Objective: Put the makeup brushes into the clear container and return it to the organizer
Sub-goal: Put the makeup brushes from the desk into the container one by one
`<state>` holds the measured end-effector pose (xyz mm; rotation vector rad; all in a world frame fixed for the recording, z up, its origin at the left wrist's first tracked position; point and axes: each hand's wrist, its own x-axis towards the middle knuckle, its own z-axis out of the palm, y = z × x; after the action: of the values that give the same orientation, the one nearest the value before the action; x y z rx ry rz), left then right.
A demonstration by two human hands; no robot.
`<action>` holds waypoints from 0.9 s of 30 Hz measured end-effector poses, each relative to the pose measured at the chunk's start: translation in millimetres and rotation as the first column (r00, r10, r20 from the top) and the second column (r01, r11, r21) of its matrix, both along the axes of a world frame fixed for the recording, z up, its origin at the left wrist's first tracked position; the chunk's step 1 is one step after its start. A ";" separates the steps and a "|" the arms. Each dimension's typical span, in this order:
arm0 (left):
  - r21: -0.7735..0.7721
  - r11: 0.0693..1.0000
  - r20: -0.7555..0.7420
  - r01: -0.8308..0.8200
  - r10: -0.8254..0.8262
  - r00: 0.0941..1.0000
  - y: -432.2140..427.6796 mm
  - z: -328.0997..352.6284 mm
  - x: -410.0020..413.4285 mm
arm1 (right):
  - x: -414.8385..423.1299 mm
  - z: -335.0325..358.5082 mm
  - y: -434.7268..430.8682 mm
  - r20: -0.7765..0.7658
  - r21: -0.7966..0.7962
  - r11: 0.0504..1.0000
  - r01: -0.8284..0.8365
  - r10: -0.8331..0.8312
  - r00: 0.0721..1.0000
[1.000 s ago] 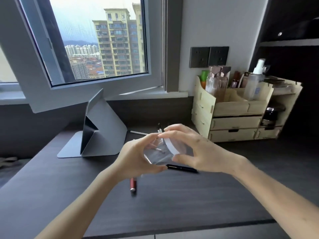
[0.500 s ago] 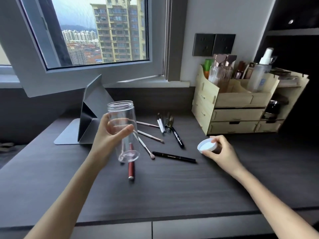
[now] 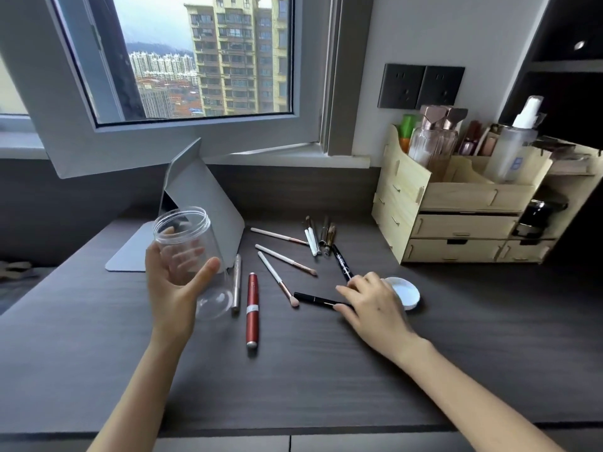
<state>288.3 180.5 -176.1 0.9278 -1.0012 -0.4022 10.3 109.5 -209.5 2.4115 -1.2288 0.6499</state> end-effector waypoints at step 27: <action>-0.161 0.941 0.648 -0.297 0.328 0.687 -1.8 -17.3 -8.7 | 122.7 78.7 62.1 0.719 0.022 0.963 -0.267 0.170 0.674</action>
<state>279.6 178.6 -193.4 1.2166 -1.4628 0.2845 133.0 171.6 -130.8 2.5032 -1.2551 1.7718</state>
